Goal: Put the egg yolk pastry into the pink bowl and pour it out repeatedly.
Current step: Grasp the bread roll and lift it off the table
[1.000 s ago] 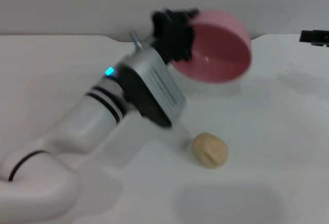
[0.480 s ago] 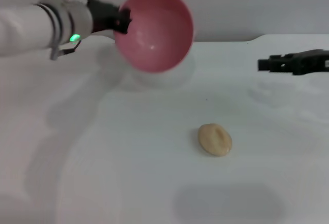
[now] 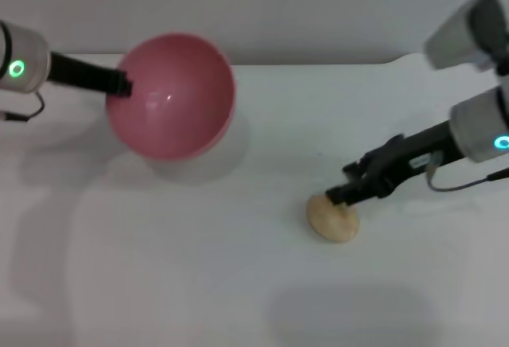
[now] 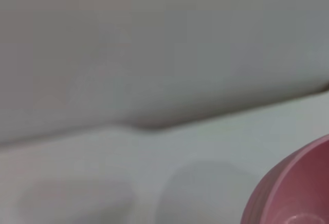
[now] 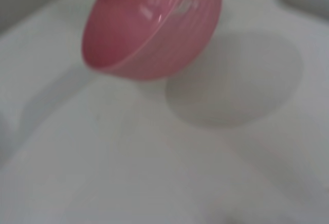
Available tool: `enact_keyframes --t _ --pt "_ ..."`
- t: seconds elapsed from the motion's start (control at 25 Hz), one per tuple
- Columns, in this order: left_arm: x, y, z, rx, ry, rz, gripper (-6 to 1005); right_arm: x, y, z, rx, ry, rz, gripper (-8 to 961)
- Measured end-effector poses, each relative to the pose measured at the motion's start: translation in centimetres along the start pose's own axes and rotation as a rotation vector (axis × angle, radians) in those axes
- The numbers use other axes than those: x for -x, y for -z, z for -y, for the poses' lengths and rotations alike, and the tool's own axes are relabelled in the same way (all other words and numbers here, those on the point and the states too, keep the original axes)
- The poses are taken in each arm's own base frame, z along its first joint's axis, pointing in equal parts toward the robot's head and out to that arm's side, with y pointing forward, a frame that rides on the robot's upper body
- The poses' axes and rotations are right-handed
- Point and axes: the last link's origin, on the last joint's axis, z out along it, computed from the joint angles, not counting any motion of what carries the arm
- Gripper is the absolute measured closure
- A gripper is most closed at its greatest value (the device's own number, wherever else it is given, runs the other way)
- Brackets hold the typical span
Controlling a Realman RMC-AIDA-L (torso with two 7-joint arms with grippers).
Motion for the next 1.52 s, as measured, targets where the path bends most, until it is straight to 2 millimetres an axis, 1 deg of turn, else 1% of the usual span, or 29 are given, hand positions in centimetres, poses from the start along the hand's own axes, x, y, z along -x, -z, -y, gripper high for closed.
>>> enact_keyframes --t 0.08,0.28,0.36,0.48,0.72,0.88,1.0,1.08,1.32,1.52 --pt "0.7 0.4 -0.2 -0.013 0.004 0.022 1001 0.5 -0.9 -0.7 0.005 0.045 -0.052 381" --pt "1.1 1.0 -0.5 -0.011 -0.003 0.018 1001 0.6 -2.2 -1.2 -0.001 0.093 -0.104 395" --pt "1.1 1.0 -0.5 -0.011 -0.001 0.018 1001 0.5 -2.8 -1.1 -0.019 0.102 -0.119 401" --pt "1.0 1.0 -0.5 -0.011 -0.002 0.016 1001 0.1 -3.7 -0.8 -0.051 0.112 -0.137 409" --pt "0.4 1.0 -0.6 -0.015 -0.02 -0.001 1000 -0.1 -5.6 -1.1 -0.097 0.132 -0.179 426" --pt "0.3 1.1 -0.6 -0.019 -0.022 -0.007 1000 -0.1 -6.0 -1.4 -0.1 0.153 -0.194 437" --pt "0.2 1.1 -0.5 -0.024 -0.023 -0.011 1000 0.3 -5.6 -1.0 -0.114 0.113 -0.166 445" --pt "0.1 1.1 -0.5 -0.025 -0.027 -0.013 1000 0.5 -4.9 -0.6 -0.123 0.076 -0.125 451" --pt "0.0 0.7 -1.0 -0.023 -0.048 -0.005 1001 0.7 -2.7 0.8 -0.127 -0.014 -0.007 519" --pt "0.1 -0.4 -2.4 -0.015 -0.114 0.025 1001 1.1 -0.6 1.3 -0.097 -0.018 0.119 572"
